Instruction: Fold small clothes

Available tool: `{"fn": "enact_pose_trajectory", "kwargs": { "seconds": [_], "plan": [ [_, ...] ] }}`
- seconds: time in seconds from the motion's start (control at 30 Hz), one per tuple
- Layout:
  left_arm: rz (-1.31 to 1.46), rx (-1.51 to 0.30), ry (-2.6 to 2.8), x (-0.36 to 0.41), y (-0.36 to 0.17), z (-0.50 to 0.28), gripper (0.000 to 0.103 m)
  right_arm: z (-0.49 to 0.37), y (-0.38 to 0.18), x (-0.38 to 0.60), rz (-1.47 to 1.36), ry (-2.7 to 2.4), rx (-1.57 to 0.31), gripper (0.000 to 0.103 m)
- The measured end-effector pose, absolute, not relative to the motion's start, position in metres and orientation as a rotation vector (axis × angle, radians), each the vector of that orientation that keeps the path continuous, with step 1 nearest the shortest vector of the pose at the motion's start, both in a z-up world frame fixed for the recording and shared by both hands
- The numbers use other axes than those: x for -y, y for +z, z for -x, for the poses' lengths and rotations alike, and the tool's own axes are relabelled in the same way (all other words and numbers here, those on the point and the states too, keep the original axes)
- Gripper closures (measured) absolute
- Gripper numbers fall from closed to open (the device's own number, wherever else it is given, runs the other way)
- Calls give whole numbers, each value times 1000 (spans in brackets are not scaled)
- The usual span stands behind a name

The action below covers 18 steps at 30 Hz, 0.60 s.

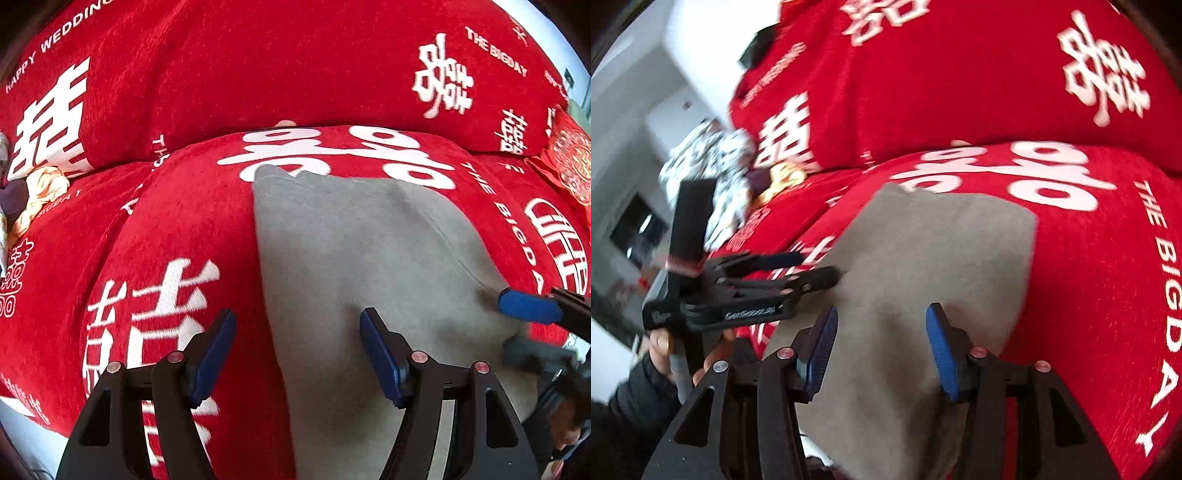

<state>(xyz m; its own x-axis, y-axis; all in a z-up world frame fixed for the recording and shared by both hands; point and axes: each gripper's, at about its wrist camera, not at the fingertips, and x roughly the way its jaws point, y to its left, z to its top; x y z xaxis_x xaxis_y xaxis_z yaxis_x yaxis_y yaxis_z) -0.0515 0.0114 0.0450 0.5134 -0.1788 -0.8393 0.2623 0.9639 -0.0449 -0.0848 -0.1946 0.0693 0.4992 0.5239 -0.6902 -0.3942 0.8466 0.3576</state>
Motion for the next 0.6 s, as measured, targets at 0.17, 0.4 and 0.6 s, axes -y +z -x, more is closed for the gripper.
{"fn": "enact_pose_trajectory", "kwargs": {
  "seconds": [0.17, 0.4, 0.6],
  "plan": [
    [-138, -988, -262, -6, 36, 73, 32, 98, 46, 194, -132, 526, -921, 48],
    [-117, -985, -261, -12, 37, 91, 32, 128, 44, 206, -147, 517, -907, 48],
    [-112, -977, -242, -17, 42, 111, 32, 155, 54, 195, -87, 573, -882, 47]
  ]
}}
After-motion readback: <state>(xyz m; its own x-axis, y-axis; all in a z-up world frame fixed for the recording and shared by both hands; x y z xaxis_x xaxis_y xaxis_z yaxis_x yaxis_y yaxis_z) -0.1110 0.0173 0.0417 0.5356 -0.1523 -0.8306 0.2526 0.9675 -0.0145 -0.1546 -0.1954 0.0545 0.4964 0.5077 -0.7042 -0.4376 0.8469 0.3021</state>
